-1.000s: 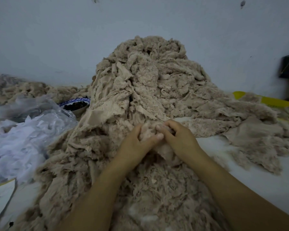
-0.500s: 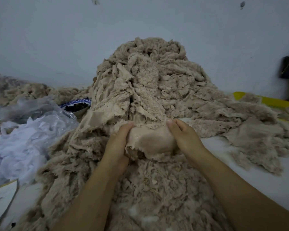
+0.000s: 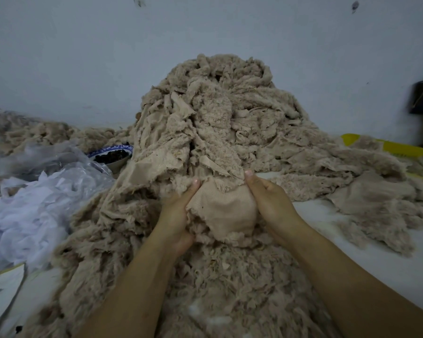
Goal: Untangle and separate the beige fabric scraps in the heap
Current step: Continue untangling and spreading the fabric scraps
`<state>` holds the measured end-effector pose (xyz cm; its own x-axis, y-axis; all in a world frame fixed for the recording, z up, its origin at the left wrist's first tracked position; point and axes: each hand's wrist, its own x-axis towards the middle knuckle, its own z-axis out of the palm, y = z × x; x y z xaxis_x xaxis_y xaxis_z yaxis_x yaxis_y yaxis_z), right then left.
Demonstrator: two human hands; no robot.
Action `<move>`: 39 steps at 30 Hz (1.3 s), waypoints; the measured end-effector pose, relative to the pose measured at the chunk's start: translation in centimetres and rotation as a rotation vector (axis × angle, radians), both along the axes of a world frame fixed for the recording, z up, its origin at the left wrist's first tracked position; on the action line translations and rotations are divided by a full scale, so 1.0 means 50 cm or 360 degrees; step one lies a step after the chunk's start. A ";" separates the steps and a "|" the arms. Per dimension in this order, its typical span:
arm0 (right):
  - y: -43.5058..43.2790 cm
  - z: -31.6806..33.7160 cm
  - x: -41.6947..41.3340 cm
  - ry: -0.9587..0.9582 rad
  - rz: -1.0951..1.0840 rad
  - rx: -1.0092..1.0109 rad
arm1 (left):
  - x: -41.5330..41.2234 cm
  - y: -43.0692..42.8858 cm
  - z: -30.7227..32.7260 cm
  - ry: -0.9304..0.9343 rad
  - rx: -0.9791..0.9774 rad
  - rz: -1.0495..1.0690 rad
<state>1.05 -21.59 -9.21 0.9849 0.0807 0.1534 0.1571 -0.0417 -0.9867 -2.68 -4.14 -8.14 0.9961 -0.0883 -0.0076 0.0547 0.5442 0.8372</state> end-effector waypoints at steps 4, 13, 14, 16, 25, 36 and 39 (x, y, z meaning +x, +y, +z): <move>0.003 0.001 0.001 -0.0044 -0.0060 -0.0043 | -0.013 -0.014 0.008 -0.0068 0.0508 -0.0055; 0.001 0.002 0.000 -0.0084 -0.0072 -0.0046 | -0.010 -0.022 0.004 -0.0064 0.0569 0.0147; 0.000 0.005 -0.005 -0.0192 -0.0045 -0.0084 | -0.009 -0.021 0.005 -0.0041 0.0526 0.0187; 0.002 0.008 -0.019 -0.0399 0.0105 -0.0217 | -0.007 -0.021 0.004 -0.0033 0.0575 0.0232; -0.004 0.016 0.003 -0.0520 -0.0292 -0.0707 | -0.007 -0.030 -0.006 -0.0087 0.0585 0.0060; -0.012 0.005 -0.004 -0.0062 0.0024 -0.0361 | 0.009 0.006 -0.009 0.0152 -0.0197 -0.0010; -0.010 -0.005 -0.004 0.0080 0.0197 -0.0352 | 0.013 0.013 -0.011 0.0098 -0.0364 0.0013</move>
